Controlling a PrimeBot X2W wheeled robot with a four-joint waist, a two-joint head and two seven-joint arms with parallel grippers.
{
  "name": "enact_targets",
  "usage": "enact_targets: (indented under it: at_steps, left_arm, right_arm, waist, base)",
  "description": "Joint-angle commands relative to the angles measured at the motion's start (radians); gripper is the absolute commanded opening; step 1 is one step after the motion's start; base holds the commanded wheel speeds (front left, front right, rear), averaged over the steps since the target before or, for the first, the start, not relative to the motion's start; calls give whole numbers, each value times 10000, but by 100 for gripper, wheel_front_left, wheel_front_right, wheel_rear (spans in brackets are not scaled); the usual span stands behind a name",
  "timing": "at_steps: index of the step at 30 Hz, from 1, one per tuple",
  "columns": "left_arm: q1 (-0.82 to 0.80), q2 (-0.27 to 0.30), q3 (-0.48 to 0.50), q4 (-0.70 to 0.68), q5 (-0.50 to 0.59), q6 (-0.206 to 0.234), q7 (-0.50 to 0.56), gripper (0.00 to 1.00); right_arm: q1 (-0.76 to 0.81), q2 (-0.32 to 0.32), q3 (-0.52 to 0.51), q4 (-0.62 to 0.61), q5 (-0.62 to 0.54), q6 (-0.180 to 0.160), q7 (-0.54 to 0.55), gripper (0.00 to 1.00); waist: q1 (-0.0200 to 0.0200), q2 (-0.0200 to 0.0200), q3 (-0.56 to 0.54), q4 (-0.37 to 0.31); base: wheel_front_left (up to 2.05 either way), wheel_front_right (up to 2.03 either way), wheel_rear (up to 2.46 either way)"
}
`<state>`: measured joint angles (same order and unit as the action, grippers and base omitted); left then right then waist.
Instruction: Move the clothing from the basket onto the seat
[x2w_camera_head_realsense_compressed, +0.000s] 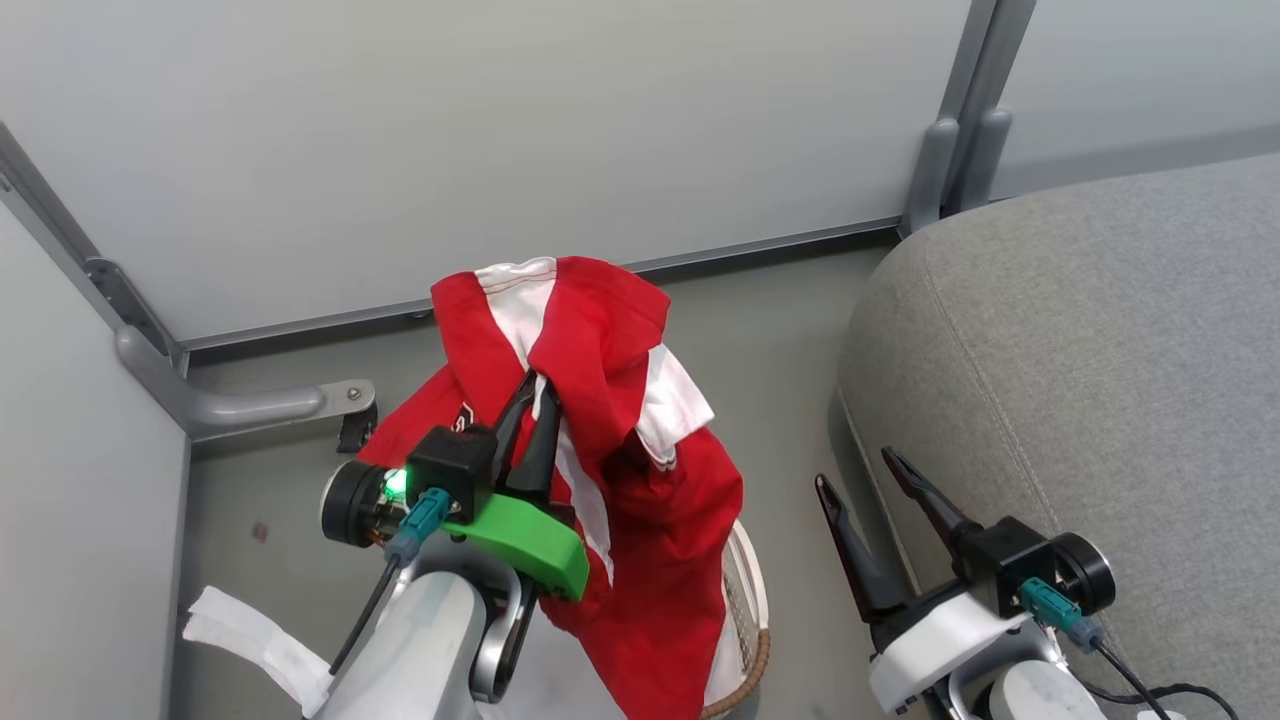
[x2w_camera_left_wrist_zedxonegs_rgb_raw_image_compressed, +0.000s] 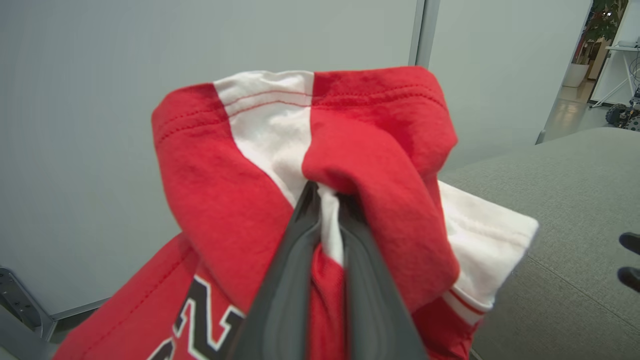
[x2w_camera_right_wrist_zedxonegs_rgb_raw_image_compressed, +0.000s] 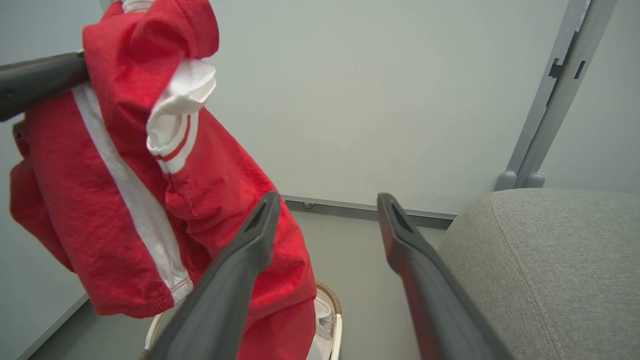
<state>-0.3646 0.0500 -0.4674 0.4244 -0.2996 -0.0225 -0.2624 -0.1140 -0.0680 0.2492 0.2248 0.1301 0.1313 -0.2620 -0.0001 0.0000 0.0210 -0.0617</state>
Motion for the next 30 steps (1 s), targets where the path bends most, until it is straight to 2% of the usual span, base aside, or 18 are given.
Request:
enact_targets:
  at_steps: [1, 10, 22, 30]
  left_arm:
    - [61, 20, -18, -84, -41, 38, -36, 0]
    - [33, 20, -265, -297, -240, -12, -37, 0]
    - [-320, 21, -830, -320, -556, -2, -37, 0]
    - [-553, 18, -1305, -261, -661, -16, -37, 0]
  right_arm:
    - [121, -59, 105, 38, 67, -10, -45, 100]
    - [30, -409, 1067, 165, 457, -10, -45, 100]
    - [-1527, -858, 3323, 979, 1522, -10, -35, 100]
    - [-2390, -647, 3965, 2011, 1323, -10, -35, 100]
  waist:
    - [1, 0, -75, 47]
    - [1, 0, -129, 239]
    - [1, 0, -11, 856]
    - [1, 0, 191, 1253]
  base:
    - [0, 0, 0]
    - [0, 0, 0]
    - [0, 0, 0]
    - [0, 0, 0]
